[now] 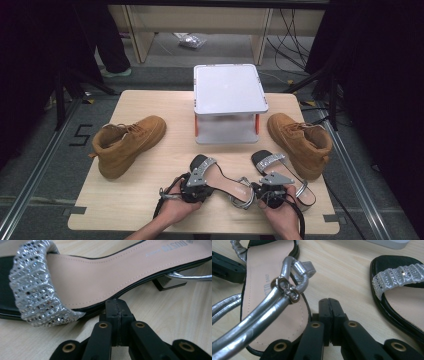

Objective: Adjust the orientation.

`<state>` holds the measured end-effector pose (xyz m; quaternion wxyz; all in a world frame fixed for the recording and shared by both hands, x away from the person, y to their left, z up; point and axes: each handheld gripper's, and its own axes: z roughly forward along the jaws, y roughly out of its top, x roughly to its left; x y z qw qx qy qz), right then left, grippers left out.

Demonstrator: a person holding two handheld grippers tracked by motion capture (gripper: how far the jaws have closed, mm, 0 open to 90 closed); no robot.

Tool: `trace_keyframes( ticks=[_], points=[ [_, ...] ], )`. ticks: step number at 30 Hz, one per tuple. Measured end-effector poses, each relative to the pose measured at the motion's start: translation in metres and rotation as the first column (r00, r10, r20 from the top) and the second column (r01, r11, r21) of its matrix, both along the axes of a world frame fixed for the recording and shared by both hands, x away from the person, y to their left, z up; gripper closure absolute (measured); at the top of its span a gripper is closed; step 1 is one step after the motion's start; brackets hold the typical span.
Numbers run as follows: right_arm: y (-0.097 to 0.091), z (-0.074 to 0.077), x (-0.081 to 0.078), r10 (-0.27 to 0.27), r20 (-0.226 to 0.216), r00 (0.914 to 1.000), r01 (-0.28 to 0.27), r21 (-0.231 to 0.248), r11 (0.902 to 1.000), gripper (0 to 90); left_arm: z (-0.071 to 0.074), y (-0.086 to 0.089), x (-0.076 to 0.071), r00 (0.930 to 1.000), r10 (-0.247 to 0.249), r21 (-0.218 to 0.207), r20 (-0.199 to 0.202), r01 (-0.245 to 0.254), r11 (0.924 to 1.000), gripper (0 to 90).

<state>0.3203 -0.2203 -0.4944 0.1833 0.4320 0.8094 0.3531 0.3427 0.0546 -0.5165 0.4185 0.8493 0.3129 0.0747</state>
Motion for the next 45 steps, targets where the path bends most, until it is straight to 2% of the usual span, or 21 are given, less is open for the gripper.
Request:
trace_keyframes(
  ticks=[3,5,8,10,12,13,17,19,25,26,27,30,32,35,36,38,39,40,42,43,45],
  points=[
    [0.001,-0.001,-0.002,0.002,0.000,1.0000,-0.002,0.008,1.0000,90.0,-0.001,0.000,0.001,0.9999,0.012,-0.007,-0.003,-0.012,0.9999,89.3],
    [0.002,0.000,-0.005,-0.002,0.005,1.0000,0.002,-0.011,0.9999,90.0,0.000,0.001,0.002,0.9999,0.015,0.002,-0.004,-0.015,0.9999,89.4],
    [0.004,0.000,-0.007,0.010,-0.001,0.9999,-0.010,-0.013,0.9999,90.0,0.000,0.000,0.003,0.9995,0.033,-0.016,-0.006,-0.033,0.9993,89.3],
    [0.009,0.001,-0.014,0.007,-0.032,0.9995,-0.007,0.003,1.0000,90.0,0.001,0.003,0.007,0.9995,0.031,0.004,-0.008,-0.031,0.9995,89.3],
    [0.011,0.000,-0.015,0.010,-0.022,0.9997,-0.010,0.011,0.9999,90.0,0.000,0.003,0.009,0.9989,0.045,-0.006,-0.011,-0.045,0.9990,89.3],
    [0.015,0.000,-0.020,0.028,-0.041,0.9987,-0.027,0.022,0.9994,90.0,0.001,0.004,0.012,0.9989,0.047,0.005,-0.009,-0.047,0.9989,89.3],
    [0.022,-0.001,-0.025,0.058,-0.045,0.9973,-0.056,0.044,0.9975,90.0,0.002,0.006,0.018,0.9989,0.045,0.015,-0.017,-0.045,0.9989,89.3],
    [0.030,-0.001,-0.029,0.082,-0.053,0.9952,-0.079,0.049,0.9956,90.0,0.002,0.006,0.023,0.9977,0.063,-0.002,-0.024,-0.064,0.9980,89.4],
    [0.043,-0.002,-0.032,0.128,-0.071,0.9892,-0.123,0.072,0.9898,89.9,0.002,0.011,0.029,0.9980,0.057,0.011,-0.029,-0.057,0.9983,89.3],
    [0.044,-0.002,-0.031,0.126,-0.074,0.9893,-0.120,0.074,0.9900,89.5,0.001,0.011,0.029,0.9976,0.063,-0.005,-0.029,-0.063,0.9980,89.3],
    [0.044,-0.003,-0.030,0.129,-0.068,0.9893,-0.125,0.061,0.9903,88.4,0.001,0.012,0.029,0.9978,0.060,-0.009,-0.026,-0.061,0.9981,89.2],
    [0.041,-0.002,-0.029,0.121,-0.075,0.9898,-0.115,0.085,0.9897,84.8,0.004,0.016,0.029,0.9980,0.063,-0.029,-0.005,-0.064,0.9975,88.4],
    [0.037,0.000,-0.029,0.105,-0.081,0.9912,-0.099,0.075,0.9923,82.4,0.007,0.020,0.028,0.9971,0.073,-0.035,0.021,-0.073,0.9968,86.8],
    [0.020,0.008,-0.026,0.034,-0.080,0.9963,-0.027,0.082,0.9963,76.7,0.015,0.035,0.027,0.9953,0.080,-0.054,0.055,-0.077,0.9956,85.1],
    [0.016,0.008,-0.025,0.021,-0.068,0.9974,-0.014,0.095,0.9953,75.9,0.018,0.040,0.026,0.9913,0.112,-0.081,0.069,-0.106,0.9910,84.7],
    [0.013,0.011,-0.024,0.004,-0.068,0.9976,0.002,0.082,0.9966,74.7,0.020,0.043,0.025,0.9892,0.124,-0.093,0.077,-0.117,0.9887,83.7],
    [0.005,0.015,-0.021,-0.023,-0.063,0.9977,0.029,0.091,0.9954,72.4,0.025,0.050,0.025,0.9840,0.147,-0.110,0.101,-0.136,0.9846,83.0],
    [0.006,0.016,-0.021,-0.047,-0.083,0.9955,0.057,0.118,0.9914,71.4,0.025,0.050,0.025,0.9840,0.147,-0.110,0.101,-0.136,0.9846,82.4],
    [0.001,0.018,-0.018,-0.035,-0.060,0.9976,0.040,0.093,0.9949,70.2,0.033,0.055,0.026,0.9825,0.145,-0.124,0.118,-0.130,0.9837,81.3],
    [0.001,0.020,-0.017,-0.050,-0.080,0.9956,0.059,0.112,0.9920,67.8,0.037,0.058,0.026,0.9781,0.159,-0.139,0.135,-0.140,0.9803,79.6],
    [0.000,0.019,-0.015,-0.037,-0.066,0.9971,0.045,0.125,0.9911,66.9,0.040,0.059,0.027,0.9747,0.170,-0.148,0.145,-0.148,0.9779,78.9]
  ],
)
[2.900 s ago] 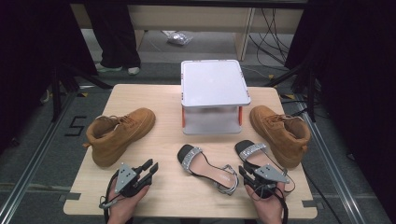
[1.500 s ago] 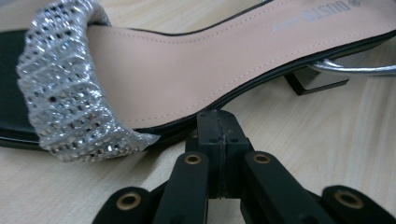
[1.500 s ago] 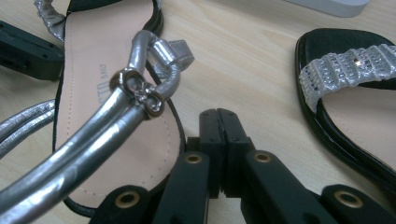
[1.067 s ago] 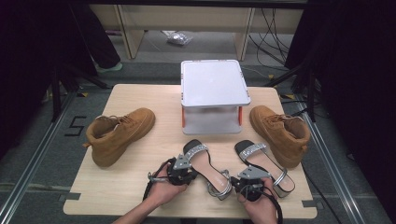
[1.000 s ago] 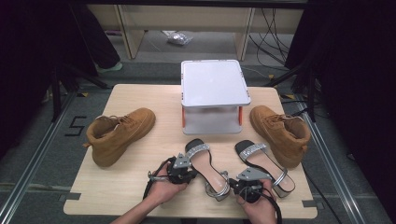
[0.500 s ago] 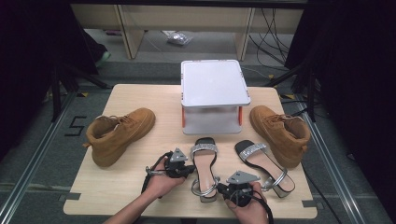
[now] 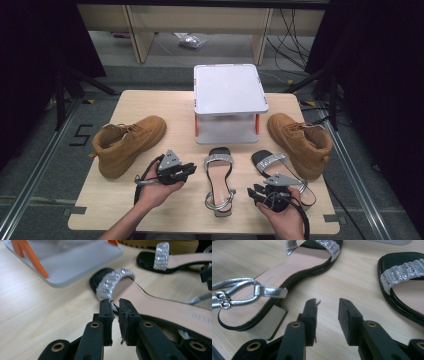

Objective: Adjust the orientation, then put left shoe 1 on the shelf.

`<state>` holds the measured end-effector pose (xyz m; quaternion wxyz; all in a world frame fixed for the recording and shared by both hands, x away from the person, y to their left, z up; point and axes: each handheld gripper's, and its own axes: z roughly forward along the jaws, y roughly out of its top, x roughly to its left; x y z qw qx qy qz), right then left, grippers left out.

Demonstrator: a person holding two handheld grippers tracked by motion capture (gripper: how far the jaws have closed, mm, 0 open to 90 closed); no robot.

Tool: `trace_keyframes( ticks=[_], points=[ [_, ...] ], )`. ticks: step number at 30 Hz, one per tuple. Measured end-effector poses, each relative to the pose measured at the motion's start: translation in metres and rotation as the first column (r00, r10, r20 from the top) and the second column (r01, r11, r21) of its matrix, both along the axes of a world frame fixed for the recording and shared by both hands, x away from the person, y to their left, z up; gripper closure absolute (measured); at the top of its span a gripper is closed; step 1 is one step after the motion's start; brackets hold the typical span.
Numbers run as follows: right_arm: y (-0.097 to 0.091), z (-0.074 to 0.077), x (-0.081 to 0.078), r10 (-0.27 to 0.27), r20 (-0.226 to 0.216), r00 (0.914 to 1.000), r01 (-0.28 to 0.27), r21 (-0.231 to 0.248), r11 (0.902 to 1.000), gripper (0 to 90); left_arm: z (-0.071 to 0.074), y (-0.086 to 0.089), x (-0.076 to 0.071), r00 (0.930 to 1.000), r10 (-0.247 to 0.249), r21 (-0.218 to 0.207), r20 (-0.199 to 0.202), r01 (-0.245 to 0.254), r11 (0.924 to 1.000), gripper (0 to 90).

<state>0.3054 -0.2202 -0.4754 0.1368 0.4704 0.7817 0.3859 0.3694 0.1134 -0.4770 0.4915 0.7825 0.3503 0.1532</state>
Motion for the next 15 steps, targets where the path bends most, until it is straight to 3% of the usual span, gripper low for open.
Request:
trace_keyframes(
  ticks=[1,4,5,6,9,10,14,15],
  points=[
    [0.000,0.002,-0.001,-0.012,-0.009,0.9999,0.012,-0.011,0.9999,65.7,0.002,0.001,0.001,1.0000,0.000,-0.004,0.009,0.000,1.0000,78.9],
    [0.002,0.001,-0.001,-0.027,-0.029,0.9992,0.028,0.018,0.9995,60.2,0.007,0.004,0.002,0.9996,0.017,-0.016,0.023,-0.016,0.9997,77.9],
    [0.002,0.001,-0.001,-0.033,-0.016,0.9993,0.033,0.014,0.9994,59.2,0.009,0.004,0.002,0.9994,0.020,-0.022,0.028,-0.019,0.9996,77.9],
    [0.002,0.000,0.000,-0.023,-0.021,0.9995,0.023,0.035,0.9991,58.2,0.011,0.005,0.002,0.9993,0.017,-0.024,0.035,-0.016,0.9996,77.7],
    [0.003,0.002,0.000,-0.037,-0.030,0.9989,0.038,0.042,0.9984,56.3,0.014,0.007,0.002,0.9988,0.020,-0.023,0.044,-0.019,0.9995,77.5],
    [0.006,0.004,-0.001,-0.057,-0.058,0.9967,0.060,0.058,0.9965,54.8,0.017,0.008,0.003,0.9982,0.023,-0.033,0.055,-0.021,0.9992,77.4],
    [0.005,0.007,0.004,-0.044,-0.036,0.9984,0.046,0.043,0.9980,53.1,0.023,0.010,0.007,0.9968,0.034,-0.048,0.072,-0.030,0.9984,77.2],
    [0.007,0.009,0.004,-0.063,-0.056,0.9964,0.066,0.055,0.9963,52.3,0.024,0.011,0.009,0.9964,0.040,-0.056,0.075,-0.036,0.9978,77.1]
  ],
)
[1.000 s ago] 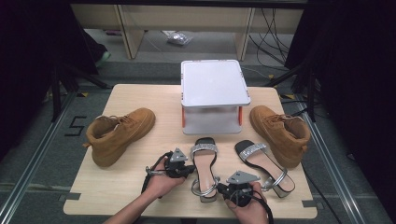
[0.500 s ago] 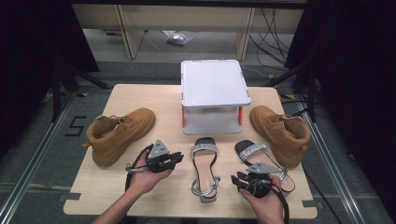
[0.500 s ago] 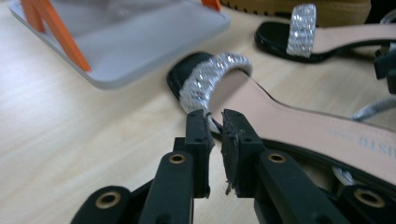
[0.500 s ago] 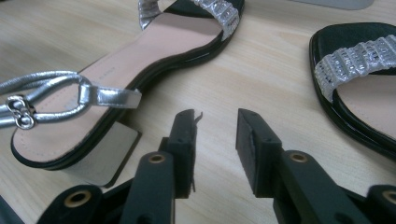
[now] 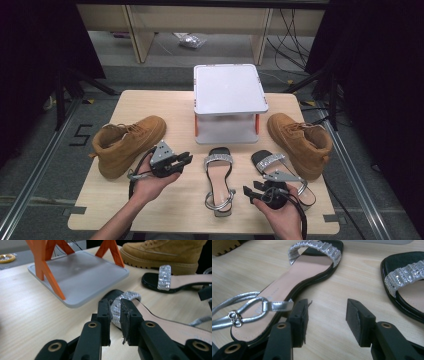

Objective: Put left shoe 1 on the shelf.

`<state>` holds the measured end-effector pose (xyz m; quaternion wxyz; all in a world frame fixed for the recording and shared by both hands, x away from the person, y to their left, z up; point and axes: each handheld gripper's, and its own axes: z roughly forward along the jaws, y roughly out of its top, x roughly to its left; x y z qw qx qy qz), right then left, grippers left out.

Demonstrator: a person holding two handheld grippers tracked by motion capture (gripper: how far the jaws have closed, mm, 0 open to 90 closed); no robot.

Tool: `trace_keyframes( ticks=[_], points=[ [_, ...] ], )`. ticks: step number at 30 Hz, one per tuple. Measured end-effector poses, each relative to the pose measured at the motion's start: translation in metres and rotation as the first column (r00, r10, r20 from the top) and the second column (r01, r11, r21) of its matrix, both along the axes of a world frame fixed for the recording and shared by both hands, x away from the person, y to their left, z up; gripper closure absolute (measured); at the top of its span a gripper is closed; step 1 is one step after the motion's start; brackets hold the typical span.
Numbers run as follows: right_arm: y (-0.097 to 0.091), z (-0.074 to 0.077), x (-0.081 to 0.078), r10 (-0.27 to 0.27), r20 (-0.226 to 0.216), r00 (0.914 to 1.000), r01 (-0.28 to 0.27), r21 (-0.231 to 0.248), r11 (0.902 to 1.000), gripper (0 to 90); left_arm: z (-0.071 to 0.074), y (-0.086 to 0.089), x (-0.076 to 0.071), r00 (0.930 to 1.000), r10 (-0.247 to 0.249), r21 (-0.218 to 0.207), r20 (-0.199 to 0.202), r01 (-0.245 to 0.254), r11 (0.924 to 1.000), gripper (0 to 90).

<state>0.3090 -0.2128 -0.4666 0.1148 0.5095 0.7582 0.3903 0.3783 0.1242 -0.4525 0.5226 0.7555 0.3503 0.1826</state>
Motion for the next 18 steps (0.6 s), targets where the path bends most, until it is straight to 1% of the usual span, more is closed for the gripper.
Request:
trace_keyframes(
  ticks=[1,3,4,5,7,8,9,10,11,12,13,14,15,16,17,18],
  points=[
    [0.000,-0.001,0.004,0.020,0.013,0.9997,-0.020,0.014,0.9997,51.9,0.002,0.000,0.002,1.0000,0.004,-0.003,0.006,-0.004,1.0000,77.1],
    [0.000,0.002,0.007,0.015,0.005,0.9999,-0.015,0.000,0.9999,51.0,0.008,0.000,0.008,0.9998,0.004,-0.012,0.017,-0.004,0.9999,77.1],
    [0.001,0.003,0.010,0.017,0.005,0.9998,-0.017,-0.003,0.9999,50.2,0.011,-0.001,0.010,0.9997,0.011,-0.006,0.022,-0.010,0.9999,77.3],
    [0.001,0.003,0.010,0.017,0.005,0.9998,-0.017,-0.003,0.9999,50.2,0.015,-0.002,0.013,0.9994,0.012,-0.009,0.034,-0.012,0.9999,77.3],
    [0.003,0.005,0.013,0.017,-0.004,0.9998,-0.017,0.013,0.9998,49.8,0.023,-0.003,0.021,0.9987,0.013,-0.013,0.049,-0.013,0.9998,77.8],
    [0.006,0.008,0.015,0.006,-0.014,0.9999,-0.006,0.008,1.0000,49.5,0.031,-0.005,0.028,0.9982,0.018,-0.021,0.057,-0.017,0.9996,80.1],
    [0.007,0.009,0.015,0.007,-0.022,0.9997,-0.007,0.018,0.9998,49.5,0.036,-0.005,0.032,0.9980,0.017,-0.016,0.061,-0.016,0.9997,81.4],
    [0.007,0.009,0.015,0.007,-0.022,0.9997,-0.007,0.018,0.9998,49.5,0.036,-0.005,0.032,0.9980,0.017,-0.016,0.061,-0.016,0.9997,83.2],
    [0.010,0.009,0.017,0.006,-0.025,0.9997,-0.005,0.030,0.9995,49.5,0.041,-0.006,0.037,0.9975,0.021,-0.023,0.068,-0.020,0.9995,83.2],
    [0.012,0.010,0.019,0.021,-0.026,0.9994,-0.020,0.035,0.9992,49.5,0.046,-0.007,0.042,0.9971,0.017,-0.025,0.075,-0.015,0.9996,85.2],
    [0.019,0.014,0.022,0.031,-0.035,0.9989,-0.030,0.025,0.9992,49.5,0.055,-0.010,0.050,0.9965,0.031,-0.040,0.078,-0.028,0.9988,88.0],
    [0.019,0.014,0.022,0.031,-0.035,0.9989,-0.030,0.025,0.9992,49.5,0.055,-0.010,0.050,0.9965,0.031,-0.040,0.078,-0.028,0.9988,88.5],
    [0.021,0.015,0.023,0.037,-0.037,0.9986,-0.036,0.026,0.9990,49.5,0.061,-0.012,0.056,0.9961,0.032,-0.042,0.082,-0.029,0.9987,88.5],
    [0.028,0.018,0.025,0.028,-0.063,0.9976,-0.026,0.031,0.9992,48.9,0.065,-0.014,0.060,0.9957,0.036,-0.047,0.085,-0.033,0.9984,88.9],
    [0.030,0.018,0.027,0.050,-0.040,0.9979,-0.049,0.030,0.9984,48.9,0.067,-0.016,0.063,0.9955,0.039,-0.048,0.087,-0.035,0.9982,89.0],
    [0.030,0.018,0.027,0.050,-0.040,0.9979,-0.049,0.030,0.9984,48.9,0.070,-0.018,0.068,0.9957,0.041,-0.049,0.083,-0.037,0.9981,89.0]
  ],
)
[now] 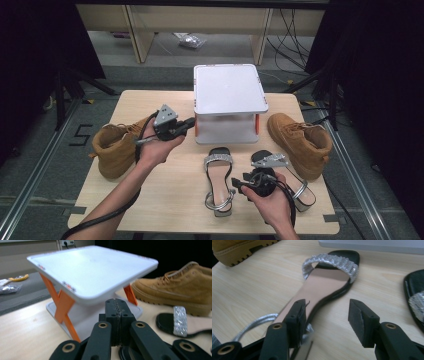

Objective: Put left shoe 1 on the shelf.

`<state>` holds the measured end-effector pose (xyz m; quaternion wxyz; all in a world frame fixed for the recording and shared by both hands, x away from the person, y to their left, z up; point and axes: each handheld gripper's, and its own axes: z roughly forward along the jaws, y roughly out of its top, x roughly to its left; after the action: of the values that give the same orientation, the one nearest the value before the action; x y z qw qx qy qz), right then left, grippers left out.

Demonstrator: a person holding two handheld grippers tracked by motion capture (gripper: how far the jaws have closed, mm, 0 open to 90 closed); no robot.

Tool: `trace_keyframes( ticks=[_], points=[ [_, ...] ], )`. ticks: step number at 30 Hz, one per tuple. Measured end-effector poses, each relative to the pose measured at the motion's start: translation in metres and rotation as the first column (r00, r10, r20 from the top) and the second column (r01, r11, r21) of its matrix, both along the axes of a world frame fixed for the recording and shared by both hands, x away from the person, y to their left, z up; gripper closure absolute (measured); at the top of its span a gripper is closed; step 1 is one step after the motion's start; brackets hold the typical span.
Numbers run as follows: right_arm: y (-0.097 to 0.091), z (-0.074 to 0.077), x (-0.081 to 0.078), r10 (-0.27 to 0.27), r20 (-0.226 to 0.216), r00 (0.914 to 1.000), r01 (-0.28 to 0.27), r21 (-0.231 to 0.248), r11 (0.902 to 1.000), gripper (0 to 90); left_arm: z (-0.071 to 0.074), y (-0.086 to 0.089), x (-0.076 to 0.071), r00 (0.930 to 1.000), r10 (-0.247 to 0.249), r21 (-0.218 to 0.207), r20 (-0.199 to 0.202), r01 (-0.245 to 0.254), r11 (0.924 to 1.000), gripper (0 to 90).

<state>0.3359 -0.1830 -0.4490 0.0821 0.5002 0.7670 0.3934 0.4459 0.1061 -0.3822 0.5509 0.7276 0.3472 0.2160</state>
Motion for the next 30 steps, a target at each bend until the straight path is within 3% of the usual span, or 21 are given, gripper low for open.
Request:
trace_keyframes(
  ticks=[2,7,8,9,11,12,15,20,23,26,30],
  points=[
    [0.012,0.006,0.000,-0.007,-0.088,0.9961,0.008,0.015,0.9999,47.7,0.006,-0.007,0.014,0.9999,0.016,0.001,0.002,-0.016,0.9999,89.0],
    [0.027,0.003,0.009,0.023,-0.086,0.9960,-0.025,-0.021,0.9995,44.2,0.007,-0.017,0.031,0.9992,0.041,-0.003,0.006,-0.041,0.9992,88.2],
    [0.031,0.002,0.010,0.023,-0.101,0.9946,-0.025,-0.023,0.9994,43.0,0.007,-0.019,0.034,0.9990,0.044,-0.001,0.005,-0.044,0.9990,87.7],
    [0.036,0.003,0.010,0.009,-0.142,0.9898,-0.013,-0.027,0.9996,42.4,0.006,-0.021,0.037,0.9989,0.047,0.000,0.005,-0.047,0.9989,87.4],
    [0.048,-0.003,0.013,0.027,-0.155,0.9876,-0.034,-0.043,0.9985,40.7,0.004,-0.027,0.043,0.9986,0.053,0.016,0.004,-0.053,0.9985,86.3],
    [0.052,-0.003,0.013,0.015,-0.188,0.9820,-0.022,-0.035,0.9992,40.2,0.004,-0.027,0.043,0.9986,0.053,0.016,0.004,-0.053,0.9985,86.1],
    [0.057,-0.010,0.018,0.034,-0.176,0.9837,-0.049,-0.081,0.9955,37.9,0.002,-0.033,0.049,0.9984,0.057,0.019,0.000,-0.057,0.9982,85.2],
    [0.063,-0.013,0.021,0.017,-0.184,0.9828,-0.040,-0.119,0.9921,35.6,-0.001,-0.037,0.054,0.9975,0.070,0.023,-0.007,-0.070,0.9973,83.8],
    [0.065,-0.014,0.020,-0.002,-0.219,0.9756,-0.023,-0.110,0.9936,35.1,-0.003,-0.038,0.055,0.9969,0.078,0.028,-0.013,-0.077,0.9966,83.4],
    [0.066,-0.017,0.022,-0.002,-0.201,0.9796,-0.021,-0.112,0.9935,34.1,-0.004,-0.038,0.056,0.9967,0.079,0.031,-0.019,-0.078,0.9965,83.4],
    [0.068,-0.018,0.023,-0.019,-0.229,0.9733,-0.012,-0.131,0.9913,33.4,-0.006,-0.038,0.057,0.9964,0.082,0.035,-0.022,-0.081,0.9961,82.4]
  ],
)
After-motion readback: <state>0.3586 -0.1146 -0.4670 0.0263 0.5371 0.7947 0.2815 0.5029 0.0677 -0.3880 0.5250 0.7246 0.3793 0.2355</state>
